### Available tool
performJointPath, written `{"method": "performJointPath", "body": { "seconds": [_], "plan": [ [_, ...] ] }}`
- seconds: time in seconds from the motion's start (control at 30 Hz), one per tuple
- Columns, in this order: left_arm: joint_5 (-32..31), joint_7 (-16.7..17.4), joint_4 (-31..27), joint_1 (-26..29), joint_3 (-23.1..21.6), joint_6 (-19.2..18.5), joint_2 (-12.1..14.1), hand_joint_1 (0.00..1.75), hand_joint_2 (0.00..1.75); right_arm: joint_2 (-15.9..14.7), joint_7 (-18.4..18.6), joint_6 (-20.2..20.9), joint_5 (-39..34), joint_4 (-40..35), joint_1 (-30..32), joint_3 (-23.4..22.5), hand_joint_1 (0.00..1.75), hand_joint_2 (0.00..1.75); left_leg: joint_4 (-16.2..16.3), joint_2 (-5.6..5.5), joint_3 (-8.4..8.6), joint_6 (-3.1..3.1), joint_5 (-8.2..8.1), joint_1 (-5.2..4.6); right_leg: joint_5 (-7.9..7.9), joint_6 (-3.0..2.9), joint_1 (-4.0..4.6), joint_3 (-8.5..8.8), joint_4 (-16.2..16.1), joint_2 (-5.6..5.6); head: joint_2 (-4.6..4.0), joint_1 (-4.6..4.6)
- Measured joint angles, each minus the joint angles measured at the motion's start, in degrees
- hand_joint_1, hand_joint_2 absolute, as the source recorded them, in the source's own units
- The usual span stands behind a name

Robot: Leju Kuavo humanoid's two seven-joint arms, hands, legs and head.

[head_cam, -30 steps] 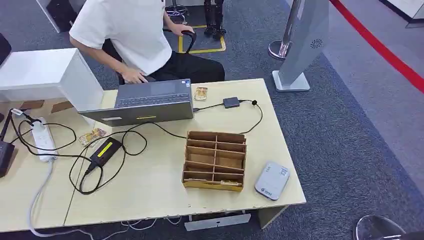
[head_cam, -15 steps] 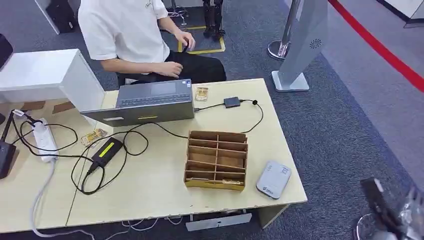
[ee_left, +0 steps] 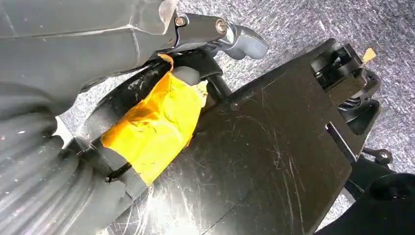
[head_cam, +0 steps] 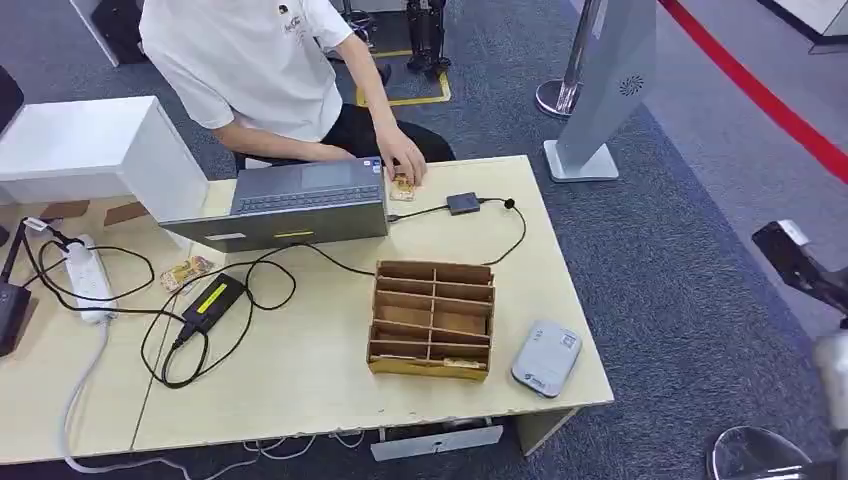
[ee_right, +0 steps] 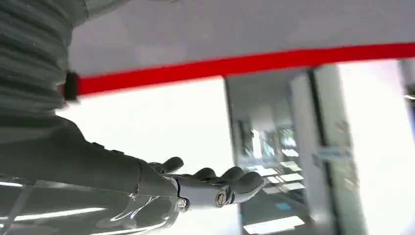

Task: Pass the card to the sensor for recognition and then transmit it.

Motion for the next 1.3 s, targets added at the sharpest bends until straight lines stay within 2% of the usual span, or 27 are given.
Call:
{"method": "performJointPath", "body": {
  "seconds": [0.17, 0.4, 0.47, 0.6, 0.8, 0.9, 1.03, 1.2, 1.23, 1.3],
  "plan": [
    [-1.12, 0.00, -0.07, -0.01, 0.66, -0.09, -0.04, 0.00, 1.75, 2.46, 1.99, -0.04, 8.06, -3.55, -6.71, 11.72, 0.00, 1.75, -0.01, -0.05, -0.07, -0.11, 0.21, 0.08, 0.05, -0.05, 0.06, -0.06, 0.02, -0.01, 0.00, 0.00],
    [-2.45, 0.09, -0.20, -0.06, 0.72, -0.59, -0.02, 0.00, 1.75, 9.76, 5.13, 0.07, 15.97, -5.29, -15.35, 26.73, 0.00, 1.75, -0.01, -0.01, -0.08, -0.28, 0.34, 0.14, 0.22, -0.23, 0.11, -0.24, 0.09, 0.01, 0.00, 0.00],
    [-2.56, 0.09, -0.20, -0.07, 0.75, -0.63, -0.02, 0.00, 1.75, 11.61, 5.92, 0.09, 16.41, -5.29, -17.05, 29.75, 0.00, 1.75, -0.01, -0.08, -0.10, -0.32, 0.41, 0.15, 0.22, -0.23, 0.12, -0.26, 0.08, -0.04, 0.00, 0.00],
    [-2.93, 0.09, -0.22, -0.06, 0.75, -0.76, -0.02, 0.00, 1.75, 13.92, 5.70, -0.13, 16.58, -5.25, -19.10, 33.21, 0.00, 1.75, -0.02, -0.49, -0.36, -0.28, 0.49, 0.18, 0.22, -0.22, 0.14, -0.28, 0.10, -0.44, 0.02, 0.05],
    [-4.09, 0.24, -0.28, -0.16, 0.77, -1.38, 0.00, 0.00, 1.75, 20.68, 6.69, 0.18, 18.26, -3.17, -23.29, 39.23, 0.00, 1.75, -0.02, -0.20, -0.32, -0.31, 0.49, 0.19, 0.26, -0.26, 0.15, -0.43, 0.10, -0.14, 0.02, 0.00],
    [-4.79, -2.63, -0.44, -0.11, 0.75, -1.35, 0.00, 0.00, 1.75, 23.57, 7.19, 0.13, 18.48, -2.08, -24.58, 41.61, 0.00, 1.75, -0.01, -0.45, -0.36, -0.39, 0.54, 0.31, 0.25, -0.26, 0.25, -0.44, 0.10, -0.30, 0.02, 0.05],
    [-5.53, -4.74, -0.44, -0.55, 0.75, -1.18, 0.17, 0.00, 1.75, 25.38, 7.71, -0.11, 17.52, -0.86, -25.38, 43.38, 0.00, 1.75, -0.01, -0.50, -0.41, -0.44, 0.58, 0.33, 0.28, -0.30, 0.27, -0.45, 0.09, -0.38, 0.00, 0.02],
    [-6.14, -6.78, -0.52, -1.13, 0.64, -1.29, 0.20, 0.00, 1.75, 25.99, 7.21, -0.46, 17.45, 0.39, -25.83, 44.14, 0.00, 1.75, 0.01, -0.47, -0.43, -0.44, 0.58, 0.33, 0.30, -0.32, 0.27, -0.46, 0.06, -0.38, 0.02, 0.05],
    [-6.12, -6.88, -0.52, -1.14, 0.64, -1.51, 0.20, 0.00, 0.00, 26.10, 7.21, -0.39, 17.45, 0.43, -25.83, 44.23, 0.00, 1.75, 0.02, -0.47, -0.43, -0.44, 0.58, 0.33, 0.30, -0.32, 0.27, -0.47, 0.06, -0.37, 0.00, 0.02],
    [-5.77, -6.93, -0.52, -1.17, 0.64, -2.38, 0.26, 0.00, 0.00, 26.12, 7.15, -0.33, 17.41, 0.56, -25.82, 44.38, 0.00, 1.75, 0.02, -0.46, -0.43, -0.44, 0.57, 0.32, 0.32, -0.34, 0.27, -0.48, 0.06, -0.36, 0.00, 0.02]
  ]
}}
